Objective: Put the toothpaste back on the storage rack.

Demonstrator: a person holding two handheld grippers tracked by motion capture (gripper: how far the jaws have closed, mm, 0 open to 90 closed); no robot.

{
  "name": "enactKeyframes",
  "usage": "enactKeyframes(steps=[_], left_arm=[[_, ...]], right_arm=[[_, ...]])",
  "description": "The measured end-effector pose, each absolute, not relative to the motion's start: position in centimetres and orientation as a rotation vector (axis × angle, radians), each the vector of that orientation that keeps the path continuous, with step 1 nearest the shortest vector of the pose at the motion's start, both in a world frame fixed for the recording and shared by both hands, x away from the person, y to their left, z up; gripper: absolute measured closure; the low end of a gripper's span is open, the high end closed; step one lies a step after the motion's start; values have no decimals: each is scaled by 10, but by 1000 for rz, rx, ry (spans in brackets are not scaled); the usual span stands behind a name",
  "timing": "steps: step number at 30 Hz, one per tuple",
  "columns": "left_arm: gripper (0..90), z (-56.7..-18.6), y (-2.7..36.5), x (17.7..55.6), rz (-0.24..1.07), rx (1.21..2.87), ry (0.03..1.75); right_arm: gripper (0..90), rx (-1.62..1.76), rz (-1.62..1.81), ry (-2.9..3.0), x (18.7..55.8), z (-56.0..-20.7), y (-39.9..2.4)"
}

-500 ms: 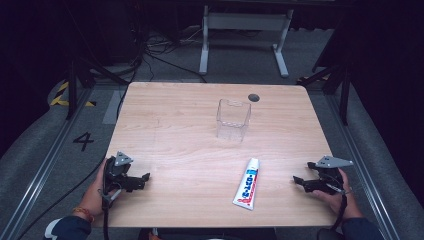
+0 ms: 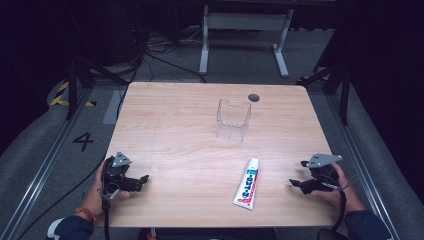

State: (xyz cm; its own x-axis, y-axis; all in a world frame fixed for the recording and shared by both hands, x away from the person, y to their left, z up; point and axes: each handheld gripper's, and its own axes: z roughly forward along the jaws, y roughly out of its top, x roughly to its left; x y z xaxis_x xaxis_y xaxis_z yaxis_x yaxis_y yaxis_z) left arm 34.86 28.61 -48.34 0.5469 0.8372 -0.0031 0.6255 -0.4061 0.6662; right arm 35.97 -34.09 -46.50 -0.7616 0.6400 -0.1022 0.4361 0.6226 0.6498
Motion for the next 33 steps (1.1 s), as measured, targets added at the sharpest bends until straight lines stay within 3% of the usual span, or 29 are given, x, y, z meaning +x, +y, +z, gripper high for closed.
enactKeyframes(steps=[12,20,33], left_arm=[[3,-484,287,348,446,2170,1162],[3,-483,287,348,444,2172,1159],[3,-483,287,347,445,2175,1156]], right_arm=[[173,338,904,2727,376,-421,-257],[198,106,824,2838,391,-424,-214],[178,-46,730,2949,399,-432,-183]])
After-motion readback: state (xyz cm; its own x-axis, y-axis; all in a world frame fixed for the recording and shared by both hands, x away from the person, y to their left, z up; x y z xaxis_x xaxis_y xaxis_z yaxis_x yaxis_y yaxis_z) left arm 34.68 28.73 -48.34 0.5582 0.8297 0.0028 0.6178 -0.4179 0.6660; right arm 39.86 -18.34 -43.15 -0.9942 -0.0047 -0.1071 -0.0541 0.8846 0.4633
